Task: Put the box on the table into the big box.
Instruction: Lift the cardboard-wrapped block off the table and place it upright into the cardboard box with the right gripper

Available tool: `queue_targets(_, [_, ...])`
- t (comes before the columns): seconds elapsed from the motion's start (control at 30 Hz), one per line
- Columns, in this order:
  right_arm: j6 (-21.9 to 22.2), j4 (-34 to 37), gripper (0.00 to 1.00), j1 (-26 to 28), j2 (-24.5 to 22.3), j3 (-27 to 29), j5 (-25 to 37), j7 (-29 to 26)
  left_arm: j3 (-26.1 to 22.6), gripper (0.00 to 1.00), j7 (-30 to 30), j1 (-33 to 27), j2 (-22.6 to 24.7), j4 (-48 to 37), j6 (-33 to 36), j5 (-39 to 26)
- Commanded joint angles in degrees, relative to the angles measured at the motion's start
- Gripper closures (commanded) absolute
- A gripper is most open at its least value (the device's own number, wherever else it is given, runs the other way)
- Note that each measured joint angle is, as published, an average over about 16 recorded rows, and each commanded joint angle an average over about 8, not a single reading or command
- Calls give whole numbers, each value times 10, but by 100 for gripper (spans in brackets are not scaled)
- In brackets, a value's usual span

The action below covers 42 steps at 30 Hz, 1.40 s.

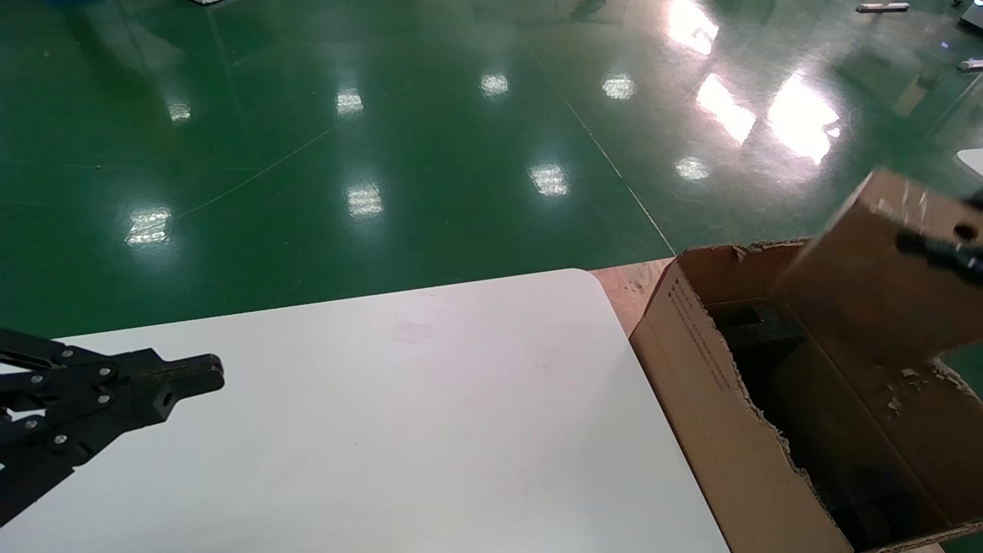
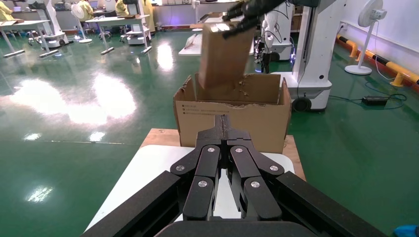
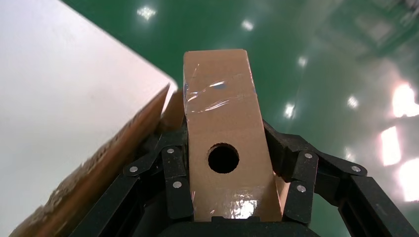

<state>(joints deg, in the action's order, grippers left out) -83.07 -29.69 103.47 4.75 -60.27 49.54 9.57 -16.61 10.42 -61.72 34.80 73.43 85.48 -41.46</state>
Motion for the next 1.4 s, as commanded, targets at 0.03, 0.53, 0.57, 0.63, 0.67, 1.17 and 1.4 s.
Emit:
queue_targets(0.03, [8, 22, 100, -15, 1, -11, -6, 8, 0, 100, 0, 0, 0, 0, 0, 0])
queue_targets(0.53, [2, 236, 100, -226, 82, -4, -209, 83, -1, 100, 0, 0, 0, 0, 0, 0])
queue_targets(0.57, [-1, 248, 100, -238, 85, -1, -218, 88, -1, 100, 0, 0, 0, 0, 0, 0])
queue_targets(0.63, [-5, 270, 100, -260, 92, 7, -234, 97, -1, 100, 0, 0, 0, 0, 0, 0])
queue_targets(0.67, [-7, 281, 100, -269, 95, 11, -240, 102, -1, 100, 0, 0, 0, 0, 0, 1])
queue_targets(1.17, [-64, 446, 100, -354, 152, 62, -294, 104, -1, 100, -1, 0, -1, 0, -1, 1])
queue_targets(1.4, [-71, 498, 100, -343, 165, 60, -292, 120, -1, 100, -1, 0, -1, 0, -1, 1])
